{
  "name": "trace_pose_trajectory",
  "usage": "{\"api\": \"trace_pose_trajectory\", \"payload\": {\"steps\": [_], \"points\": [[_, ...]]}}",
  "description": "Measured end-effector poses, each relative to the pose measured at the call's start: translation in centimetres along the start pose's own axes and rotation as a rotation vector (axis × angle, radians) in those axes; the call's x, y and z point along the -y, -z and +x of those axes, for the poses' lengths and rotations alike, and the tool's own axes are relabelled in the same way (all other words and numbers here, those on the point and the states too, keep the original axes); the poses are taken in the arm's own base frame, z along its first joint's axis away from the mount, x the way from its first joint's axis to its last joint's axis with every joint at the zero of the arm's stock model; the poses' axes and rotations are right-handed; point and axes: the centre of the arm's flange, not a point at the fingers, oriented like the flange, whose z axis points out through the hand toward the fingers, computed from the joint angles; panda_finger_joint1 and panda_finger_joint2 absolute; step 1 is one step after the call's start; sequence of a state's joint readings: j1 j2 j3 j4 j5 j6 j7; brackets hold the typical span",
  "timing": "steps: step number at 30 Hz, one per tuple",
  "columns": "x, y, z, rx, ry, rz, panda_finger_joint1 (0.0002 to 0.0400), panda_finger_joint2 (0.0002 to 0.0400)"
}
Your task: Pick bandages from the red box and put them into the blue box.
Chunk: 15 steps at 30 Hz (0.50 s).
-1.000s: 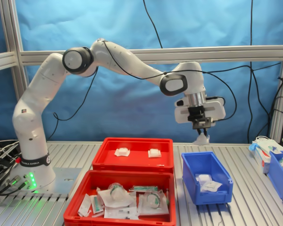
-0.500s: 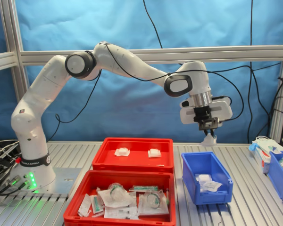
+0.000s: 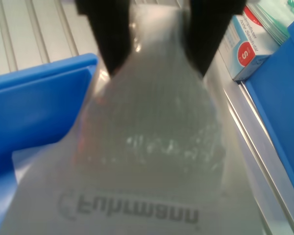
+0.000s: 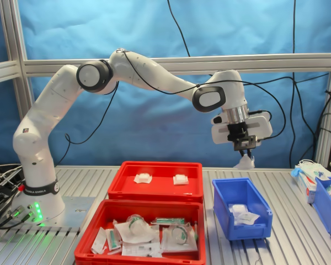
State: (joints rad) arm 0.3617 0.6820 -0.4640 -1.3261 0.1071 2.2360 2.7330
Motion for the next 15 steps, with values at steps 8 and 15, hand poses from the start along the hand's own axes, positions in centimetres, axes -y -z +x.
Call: {"api": "trace_pose_trajectory", "payload": {"steps": [8,15], "points": [[0.03,0.19,-0.12,0.004,0.0,0.001,0.0067,0.0067],[0.04,0.27,-0.17,0.006,0.001,0.002,0.0067,0.0067]]}}
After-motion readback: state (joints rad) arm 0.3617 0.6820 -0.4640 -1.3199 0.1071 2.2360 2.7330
